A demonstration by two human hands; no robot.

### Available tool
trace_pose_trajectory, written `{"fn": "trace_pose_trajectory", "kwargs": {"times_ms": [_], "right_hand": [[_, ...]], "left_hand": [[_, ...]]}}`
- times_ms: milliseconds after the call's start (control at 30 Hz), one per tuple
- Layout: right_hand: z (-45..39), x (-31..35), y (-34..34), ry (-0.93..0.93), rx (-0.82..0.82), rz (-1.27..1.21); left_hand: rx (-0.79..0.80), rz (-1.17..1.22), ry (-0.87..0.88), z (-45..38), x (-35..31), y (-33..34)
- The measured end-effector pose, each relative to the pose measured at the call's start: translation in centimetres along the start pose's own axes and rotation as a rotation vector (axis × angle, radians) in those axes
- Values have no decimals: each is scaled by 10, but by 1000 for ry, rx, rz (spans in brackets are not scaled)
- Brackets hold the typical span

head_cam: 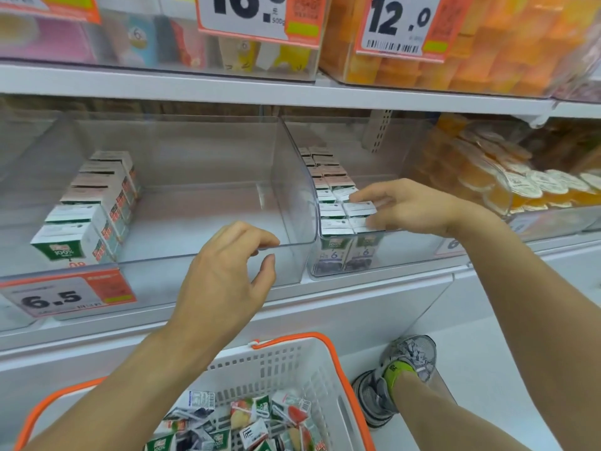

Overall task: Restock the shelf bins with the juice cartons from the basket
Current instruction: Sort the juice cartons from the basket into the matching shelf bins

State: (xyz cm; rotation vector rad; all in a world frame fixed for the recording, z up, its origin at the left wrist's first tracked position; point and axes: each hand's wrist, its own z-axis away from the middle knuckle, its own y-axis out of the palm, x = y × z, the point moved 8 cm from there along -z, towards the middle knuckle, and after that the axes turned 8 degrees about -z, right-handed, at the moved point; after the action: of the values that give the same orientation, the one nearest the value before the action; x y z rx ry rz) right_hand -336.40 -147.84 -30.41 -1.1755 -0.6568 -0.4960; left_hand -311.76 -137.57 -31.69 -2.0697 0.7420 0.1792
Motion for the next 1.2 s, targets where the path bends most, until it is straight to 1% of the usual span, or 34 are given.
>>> {"fn": "trace_pose_trajectory", "kwargs": {"times_ms": [33, 100, 200, 267, 367, 433, 467, 533, 600, 633, 667, 733, 800, 900, 967, 1000, 1033, 1067, 1133, 1200], "right_hand": [[1, 1, -4, -6, -44, 53], [1, 1, -10, 10, -94, 43], [1, 1, -6, 47, -77, -30], [1, 4, -6, 14, -94, -37], [3, 4, -5, -16, -98, -2], [7, 2, -4, -2, -120, 85], [11, 4, -6, -9, -181, 170], [30, 16, -11, -112, -406, 260], [65, 35, -4, -314, -641, 185], [84, 42, 5, -408, -717, 106], [100, 45, 17, -476, -747, 14], [119, 42, 49, -532, -702, -144], [120, 24, 92, -478, -590, -214], [100, -26, 172, -263, -320, -200], [86, -65, 230, -121, -89, -103], [81, -84, 258, -57, 34, -30], [79, -102, 282, 8, 136, 32], [78, -117, 302, 68, 201, 62], [79, -139, 332, 142, 260, 62], [78, -153, 358, 169, 296, 83]], "left_hand": [[2, 4, 0, 0, 0, 0], [4, 10, 2, 1, 1, -1], [14, 27, 2, 2, 1, -1], [20, 39, 5, 2, 2, -1], [24, 41, 7, 3, 3, 0], [6, 43, 14, 4, 4, 0], [-17, 41, 18, 5, 3, -2], [-113, 14, 50, 9, -2, -11], [-215, -6, 108, 17, -12, -22], [-225, 12, 139, 23, -16, -23], [-195, 50, 161, 28, -19, -20], [-23, 119, 139, 40, -16, 2], [219, 104, 35, 64, 1, 38], [594, 13, -153, 120, 47, 91], [826, -60, -260, 169, 82, 114], [892, -75, -329, 192, 99, 119], [915, -63, -414, 213, 114, 121], [909, -42, -501, 233, 127, 122], [925, -38, -603, 269, 142, 127], [993, -71, -596, 300, 147, 141]]}}
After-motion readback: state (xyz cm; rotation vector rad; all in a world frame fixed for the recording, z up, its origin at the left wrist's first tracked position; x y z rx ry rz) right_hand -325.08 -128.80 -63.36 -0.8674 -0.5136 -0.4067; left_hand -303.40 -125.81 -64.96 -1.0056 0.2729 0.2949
